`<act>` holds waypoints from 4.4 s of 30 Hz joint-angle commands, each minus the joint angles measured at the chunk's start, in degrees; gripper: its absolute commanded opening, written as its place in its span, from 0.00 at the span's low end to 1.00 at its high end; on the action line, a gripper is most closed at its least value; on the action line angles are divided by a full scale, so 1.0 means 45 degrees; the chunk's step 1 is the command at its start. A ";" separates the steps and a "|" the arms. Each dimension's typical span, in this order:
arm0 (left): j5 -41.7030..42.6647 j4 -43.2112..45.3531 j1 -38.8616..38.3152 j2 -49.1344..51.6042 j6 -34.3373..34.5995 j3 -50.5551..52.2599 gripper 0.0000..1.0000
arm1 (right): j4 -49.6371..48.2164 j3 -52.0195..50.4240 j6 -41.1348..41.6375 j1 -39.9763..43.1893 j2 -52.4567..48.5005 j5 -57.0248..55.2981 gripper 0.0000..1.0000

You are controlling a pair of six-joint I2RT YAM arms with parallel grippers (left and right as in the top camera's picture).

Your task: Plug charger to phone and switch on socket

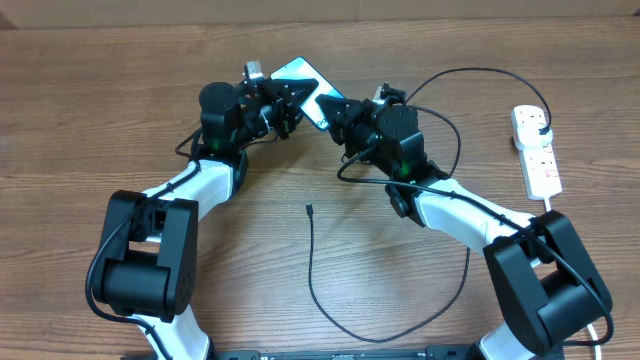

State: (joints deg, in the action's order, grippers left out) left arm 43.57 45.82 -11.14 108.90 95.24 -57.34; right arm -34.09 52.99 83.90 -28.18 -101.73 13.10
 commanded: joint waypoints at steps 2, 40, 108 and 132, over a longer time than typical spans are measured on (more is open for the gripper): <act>0.0656 0.0457 -0.0194 -0.0364 -0.0019 -0.0257 0.13 | 0.0345 -0.0019 -0.0651 -0.0248 -0.0209 0.1243 0.19; 0.4172 -0.2569 0.2472 -0.0364 -0.5051 -0.0257 0.04 | 0.5989 -0.0019 -1.0409 0.0908 0.2487 0.4284 0.99; 0.5931 -0.2890 0.4420 -0.0364 -0.6484 -0.0257 0.05 | 0.9379 -0.0029 -1.1842 -0.4809 -0.1088 -0.4396 0.34; 0.6368 -0.3317 0.4503 -0.0364 -0.7635 -0.0257 0.04 | 1.0569 0.0763 -1.2075 -0.3079 0.2229 0.1151 0.04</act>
State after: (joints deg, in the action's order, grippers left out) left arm 70.35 30.83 8.73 108.88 63.77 -57.36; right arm 13.58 54.68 29.93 -44.77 -99.02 6.92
